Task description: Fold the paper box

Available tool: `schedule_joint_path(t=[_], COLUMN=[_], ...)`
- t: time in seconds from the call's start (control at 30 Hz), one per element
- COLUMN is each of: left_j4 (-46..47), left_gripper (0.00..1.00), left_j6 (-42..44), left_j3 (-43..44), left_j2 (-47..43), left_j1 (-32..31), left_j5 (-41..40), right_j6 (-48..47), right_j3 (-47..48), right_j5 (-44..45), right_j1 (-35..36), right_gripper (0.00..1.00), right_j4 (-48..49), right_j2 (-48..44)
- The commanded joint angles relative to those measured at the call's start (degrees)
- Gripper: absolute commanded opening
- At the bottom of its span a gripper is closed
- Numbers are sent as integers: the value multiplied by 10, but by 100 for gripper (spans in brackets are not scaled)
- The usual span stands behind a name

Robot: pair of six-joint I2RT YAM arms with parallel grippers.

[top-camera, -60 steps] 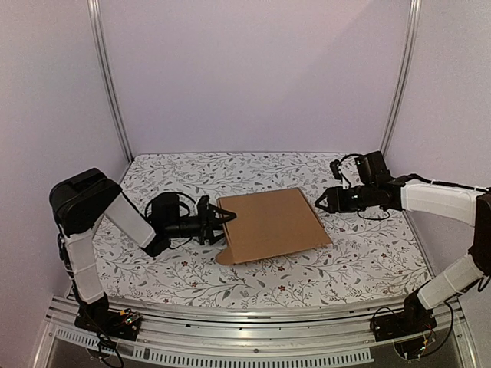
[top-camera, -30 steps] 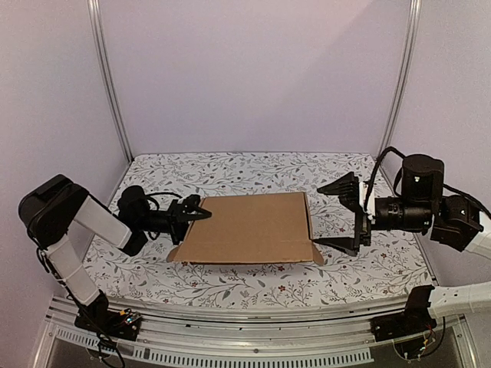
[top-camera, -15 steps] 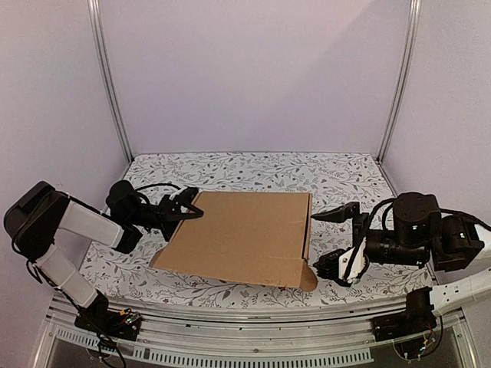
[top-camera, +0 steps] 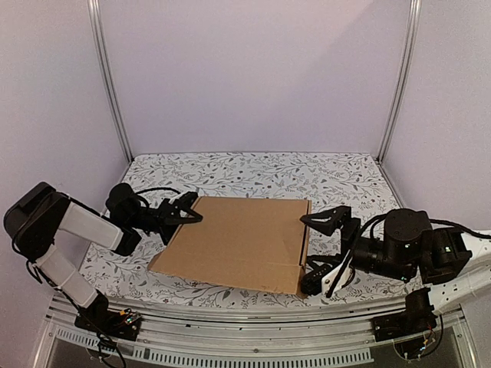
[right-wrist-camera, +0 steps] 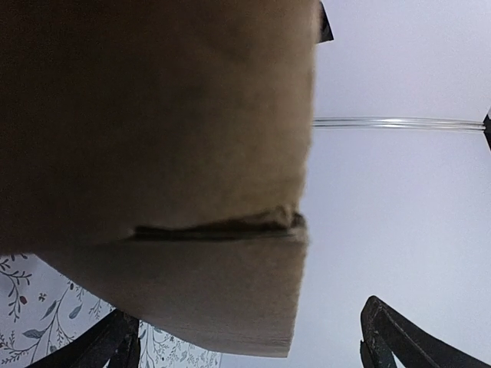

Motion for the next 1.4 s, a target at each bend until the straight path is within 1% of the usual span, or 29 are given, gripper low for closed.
schedule_joint_path(t=[0.0, 0.07, 0.17, 0.23, 0.33, 0.43, 0.67, 0.77, 0.87, 0.97, 1.03, 1.17, 1.37], left_j4=[118, 118, 118, 118, 118, 118, 118, 118, 117, 118, 118, 118, 116], left_gripper=[31, 31, 30, 30, 30, 30, 30, 34, 40, 51, 56, 62, 65], left_j6=[5, 4, 3, 4, 4, 4, 5, 6, 9, 13, 16, 19, 22], left_j3=[-9, -10, -12, -12, -12, -11, -13, -15, -17, -19, -20, -14, -9], left_j2=[-12, -15, -15, -15, -16, -17, -18, -17, -19, -24, -28, -34, -28], left_j1=[6, 6, 6, 6, 6, 6, 4, 3, 3, 3, 3, 3, 3], left_j5=[11, 12, 14, 14, 14, 14, 13, 10, 6, 0, -4, -12, -26], right_j6=[-26, -27, -25, -23, -18, -13, -7, -2, 8, 16, 27, 59, 122], right_j3=[-7, -6, -2, 0, 3, 3, 4, 3, 3, 0, -3, -3, -10], right_j5=[10, 7, 6, 8, 11, 12, 16, 20, 22, 25, 28, 30, 37], right_j1=[6, 6, 7, 7, 7, 7, 10, 12, 12, 13, 13, 12, 13], right_gripper=[99, 99, 93, 87, 75, 65, 54, 49, 48, 47, 47, 46, 42], right_j4=[37, 41, 43, 44, 42, 43, 52, 60, 61, 60, 58, 45, 15], right_j2=[15, 20, 26, 30, 35, 35, 36, 37, 34, 29, 26, 20, 4])
